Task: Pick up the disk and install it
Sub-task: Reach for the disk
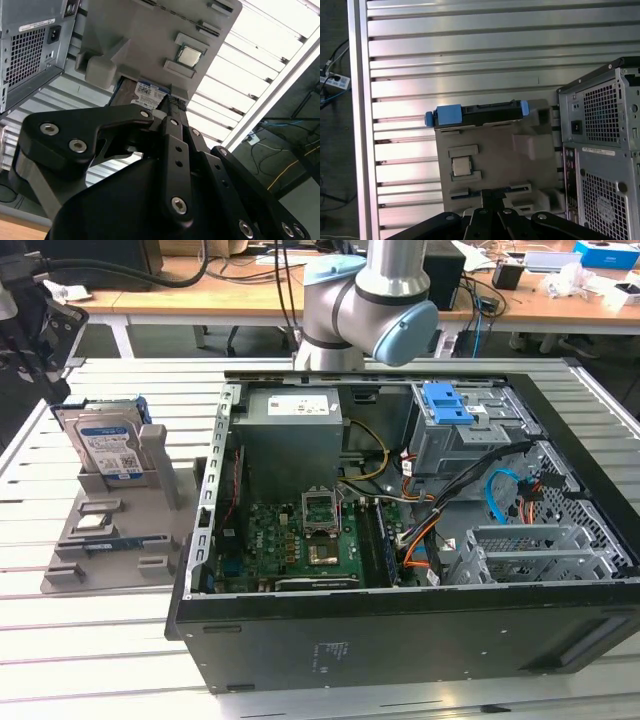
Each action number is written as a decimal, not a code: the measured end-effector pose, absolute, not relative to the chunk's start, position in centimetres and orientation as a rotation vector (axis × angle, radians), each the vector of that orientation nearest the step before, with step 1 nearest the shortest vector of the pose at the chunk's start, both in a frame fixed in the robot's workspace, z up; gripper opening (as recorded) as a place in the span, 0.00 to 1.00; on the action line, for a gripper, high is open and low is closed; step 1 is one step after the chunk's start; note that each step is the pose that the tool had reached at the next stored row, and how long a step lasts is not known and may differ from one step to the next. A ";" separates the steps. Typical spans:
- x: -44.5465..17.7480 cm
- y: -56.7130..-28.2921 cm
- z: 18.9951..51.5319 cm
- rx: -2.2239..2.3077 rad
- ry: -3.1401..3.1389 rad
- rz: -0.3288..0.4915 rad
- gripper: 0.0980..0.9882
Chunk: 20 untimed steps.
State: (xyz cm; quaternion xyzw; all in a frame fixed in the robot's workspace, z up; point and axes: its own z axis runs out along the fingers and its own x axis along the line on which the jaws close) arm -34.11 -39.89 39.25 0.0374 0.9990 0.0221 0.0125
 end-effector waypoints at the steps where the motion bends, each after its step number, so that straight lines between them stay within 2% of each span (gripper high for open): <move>1: -34.3 -39.9 39.2 0.117 3.114 0.069 0.00; 20: -37.1 -39.1 39.1 0.116 3.114 0.067 0.00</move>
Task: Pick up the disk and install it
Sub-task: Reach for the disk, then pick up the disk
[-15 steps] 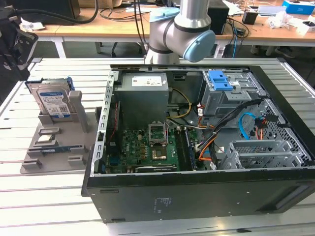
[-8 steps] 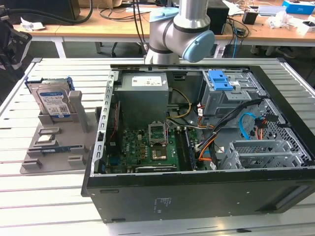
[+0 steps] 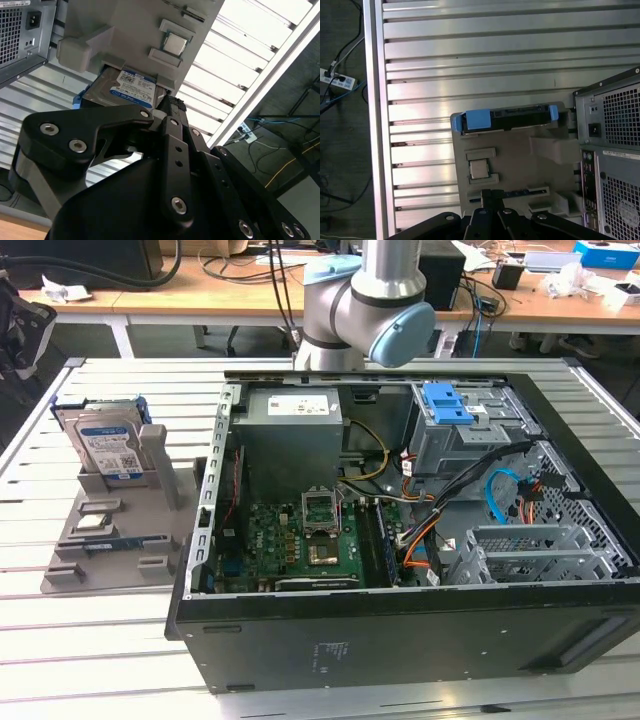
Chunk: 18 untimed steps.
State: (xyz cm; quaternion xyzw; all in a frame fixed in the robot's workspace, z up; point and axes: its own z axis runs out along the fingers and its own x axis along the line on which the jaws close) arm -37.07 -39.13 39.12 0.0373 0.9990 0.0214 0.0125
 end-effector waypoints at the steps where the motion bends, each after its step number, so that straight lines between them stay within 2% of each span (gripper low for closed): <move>1: -37.1 -39.1 39.1 0.116 3.114 0.067 0.00; 18: -37.1 -39.1 39.1 0.006 3.117 0.068 0.00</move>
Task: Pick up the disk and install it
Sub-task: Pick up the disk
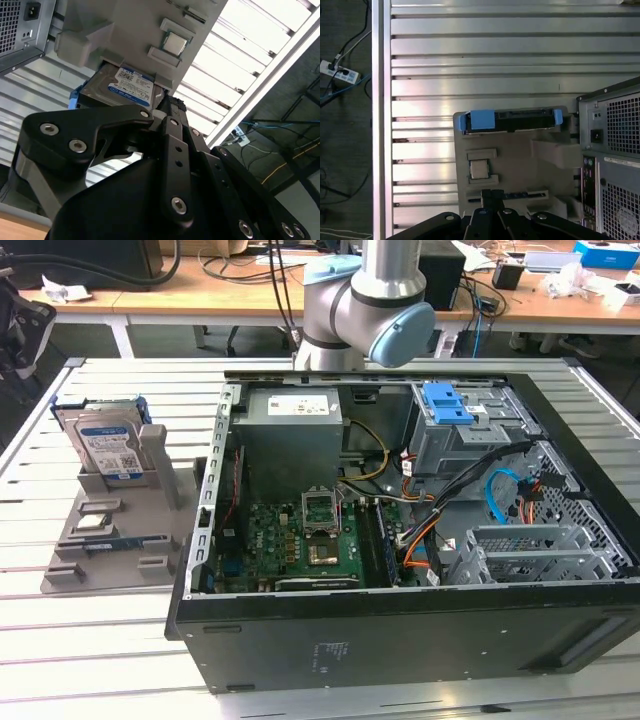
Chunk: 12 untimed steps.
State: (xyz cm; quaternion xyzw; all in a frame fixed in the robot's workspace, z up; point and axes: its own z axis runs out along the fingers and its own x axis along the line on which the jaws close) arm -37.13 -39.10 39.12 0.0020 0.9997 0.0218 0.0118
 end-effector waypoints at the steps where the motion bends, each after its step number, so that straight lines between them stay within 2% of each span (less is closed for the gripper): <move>1: -37.1 -39.1 39.1 -0.013 3.118 0.068 0.00; 12: -37.1 -39.1 39.1 -0.332 3.104 0.072 0.00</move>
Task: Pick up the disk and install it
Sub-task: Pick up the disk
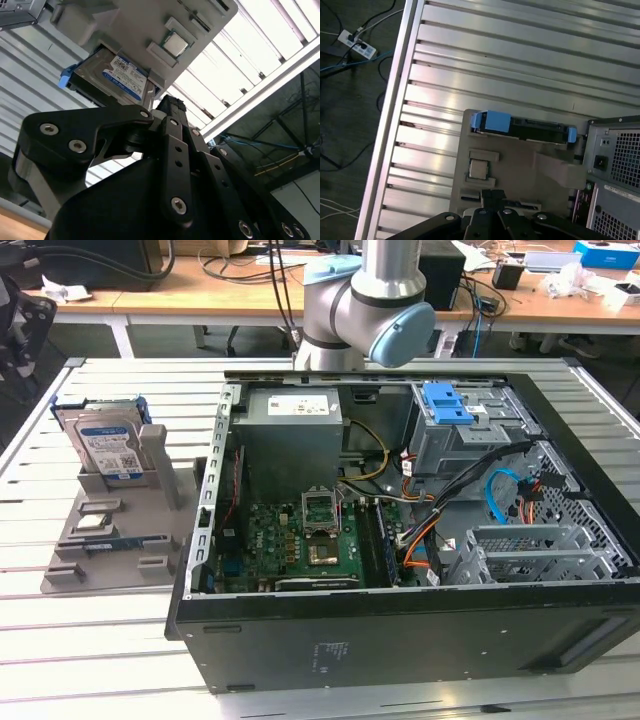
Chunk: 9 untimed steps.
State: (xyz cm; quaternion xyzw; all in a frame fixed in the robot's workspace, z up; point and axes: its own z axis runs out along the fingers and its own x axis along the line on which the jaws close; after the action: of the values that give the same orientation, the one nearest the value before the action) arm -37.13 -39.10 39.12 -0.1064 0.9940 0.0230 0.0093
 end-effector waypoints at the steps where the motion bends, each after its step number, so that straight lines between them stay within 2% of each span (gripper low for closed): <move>1: -37.1 -39.1 39.1 -0.361 3.102 0.072 0.00; 9: -37.1 -39.1 39.1 -0.556 3.076 0.074 0.00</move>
State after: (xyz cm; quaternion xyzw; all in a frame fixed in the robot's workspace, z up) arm -37.13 -39.10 39.12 -0.1777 0.9838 0.0236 0.0076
